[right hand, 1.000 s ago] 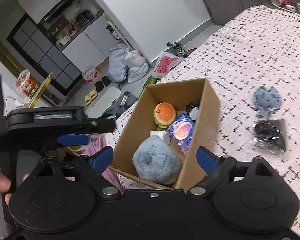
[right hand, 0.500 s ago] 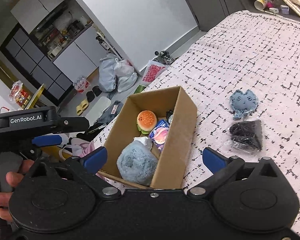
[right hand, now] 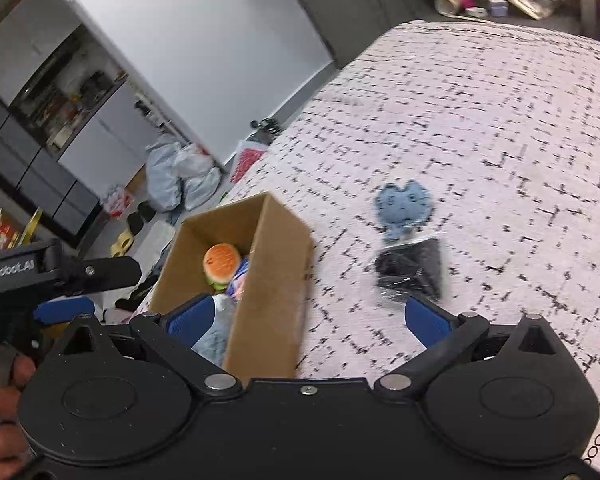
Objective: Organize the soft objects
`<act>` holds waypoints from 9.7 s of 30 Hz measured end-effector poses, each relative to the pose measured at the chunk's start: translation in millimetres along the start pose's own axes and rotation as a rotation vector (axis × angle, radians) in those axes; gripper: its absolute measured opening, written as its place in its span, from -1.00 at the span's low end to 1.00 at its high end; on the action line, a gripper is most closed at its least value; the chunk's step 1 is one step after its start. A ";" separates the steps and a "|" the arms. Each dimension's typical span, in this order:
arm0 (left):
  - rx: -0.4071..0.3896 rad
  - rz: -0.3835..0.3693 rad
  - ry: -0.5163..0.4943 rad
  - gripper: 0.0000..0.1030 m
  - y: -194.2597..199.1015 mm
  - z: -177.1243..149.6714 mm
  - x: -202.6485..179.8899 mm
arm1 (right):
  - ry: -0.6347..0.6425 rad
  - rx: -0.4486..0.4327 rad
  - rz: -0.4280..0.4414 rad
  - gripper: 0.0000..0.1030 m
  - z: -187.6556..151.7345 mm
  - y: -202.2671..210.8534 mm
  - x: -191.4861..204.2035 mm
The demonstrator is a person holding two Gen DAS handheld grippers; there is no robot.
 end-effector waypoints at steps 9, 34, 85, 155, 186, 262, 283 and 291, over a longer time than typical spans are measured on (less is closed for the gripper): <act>0.016 -0.075 -0.009 0.79 -18.1 4.7 -32.5 | -0.040 -0.004 -0.037 0.99 12.9 -2.2 -32.7; 0.118 -0.260 -0.117 0.69 -109.3 21.9 -106.3 | -0.149 0.098 -0.114 0.54 18.2 -76.6 -79.0; 0.018 -0.210 -0.169 -0.12 -216.7 -19.5 -147.9 | -0.120 0.004 -0.343 -0.45 34.5 -56.0 -112.5; -0.089 -0.190 0.121 -0.12 -28.6 41.2 84.5 | 0.264 -0.107 -0.033 -0.59 18.3 -26.6 94.5; -0.003 -0.161 0.105 0.55 -49.8 39.4 71.3 | 0.146 -0.035 -0.057 0.27 15.1 -35.7 72.5; -0.215 -0.222 -0.175 0.98 220.8 -75.0 102.3 | 0.141 -0.226 -0.182 1.00 -69.9 225.8 167.4; -0.210 -0.199 -0.205 0.98 218.6 -84.2 111.8 | 0.132 -0.161 -0.181 1.00 -80.0 215.4 167.2; -0.202 -0.183 -0.209 0.98 215.5 -82.2 112.8 | 0.126 -0.151 -0.177 1.00 -81.0 214.3 166.1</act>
Point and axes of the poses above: each gripper's, at about its wrist camera, not at the fingertips, and y roughly against the way its jaws point, x to its left, z to its top, the point moved 3 cm from there along -y, roughly the way its jaws point, and after that the axes turned 1 degree about y, right-handed, at the moved point
